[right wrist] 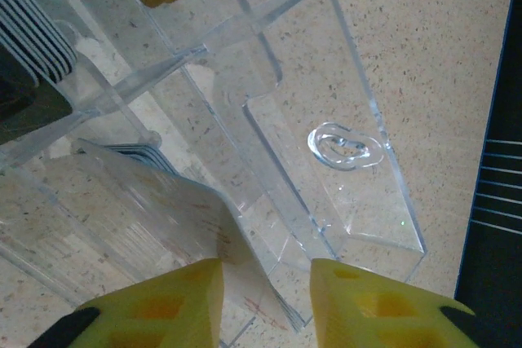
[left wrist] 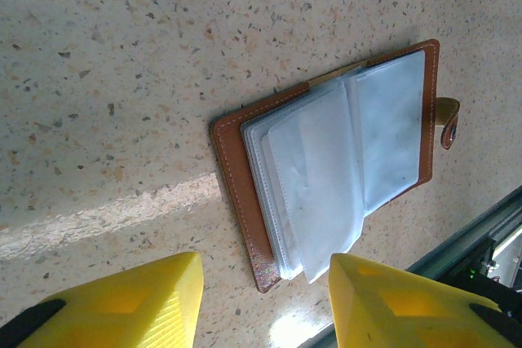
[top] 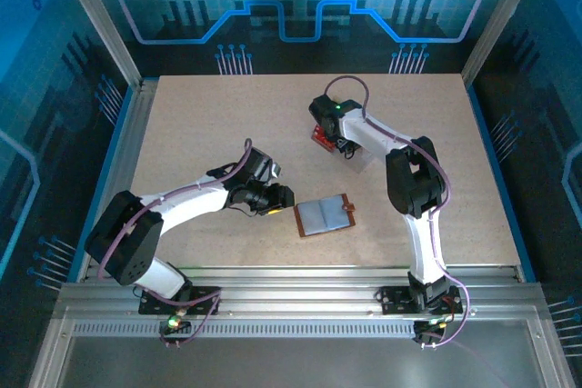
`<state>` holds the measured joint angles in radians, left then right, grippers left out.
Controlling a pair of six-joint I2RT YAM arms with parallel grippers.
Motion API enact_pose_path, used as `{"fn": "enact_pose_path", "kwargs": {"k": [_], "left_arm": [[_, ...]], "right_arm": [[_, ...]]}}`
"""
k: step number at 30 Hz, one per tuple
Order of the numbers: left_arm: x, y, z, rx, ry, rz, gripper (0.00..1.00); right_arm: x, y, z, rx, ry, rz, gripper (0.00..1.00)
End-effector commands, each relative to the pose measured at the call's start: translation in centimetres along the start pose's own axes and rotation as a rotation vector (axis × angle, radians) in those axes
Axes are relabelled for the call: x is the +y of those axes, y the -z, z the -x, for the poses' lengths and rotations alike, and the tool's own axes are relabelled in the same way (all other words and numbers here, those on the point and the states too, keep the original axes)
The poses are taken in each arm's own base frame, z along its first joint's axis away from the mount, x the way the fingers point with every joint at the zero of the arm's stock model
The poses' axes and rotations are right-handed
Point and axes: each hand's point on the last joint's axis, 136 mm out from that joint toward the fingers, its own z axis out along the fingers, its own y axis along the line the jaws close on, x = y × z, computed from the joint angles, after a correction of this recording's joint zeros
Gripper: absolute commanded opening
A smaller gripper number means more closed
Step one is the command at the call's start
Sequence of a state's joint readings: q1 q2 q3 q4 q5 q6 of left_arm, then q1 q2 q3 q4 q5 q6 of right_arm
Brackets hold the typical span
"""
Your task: Put the credit cards into the card holder
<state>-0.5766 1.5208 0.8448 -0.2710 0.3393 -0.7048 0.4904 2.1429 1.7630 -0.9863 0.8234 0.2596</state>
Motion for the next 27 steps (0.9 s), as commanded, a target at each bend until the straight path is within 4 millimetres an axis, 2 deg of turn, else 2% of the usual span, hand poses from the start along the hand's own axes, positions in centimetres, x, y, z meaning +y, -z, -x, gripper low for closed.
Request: {"fn": "enact_pose_path", "kwargs": {"k": [1, 12, 27], "left_arm": [[-0.9, 0.2, 0.4, 0.007, -0.004, -0.033, 0.45], [-0.9, 0.0, 0.4, 0.011, -0.003, -0.031, 0.45], [-0.6, -0.2, 0.4, 0.015, 0.000, -0.026, 0.45]], "right_arm": [[-1.1, 0.5, 0.8, -0.020, -0.012, -0.028, 0.31], [-1.6, 1.1, 1.1, -0.031, -0.020, -0.021, 0.25], [-1.8, 2.2, 1.2, -0.040, -0.003, 0.003, 0.12]]}}
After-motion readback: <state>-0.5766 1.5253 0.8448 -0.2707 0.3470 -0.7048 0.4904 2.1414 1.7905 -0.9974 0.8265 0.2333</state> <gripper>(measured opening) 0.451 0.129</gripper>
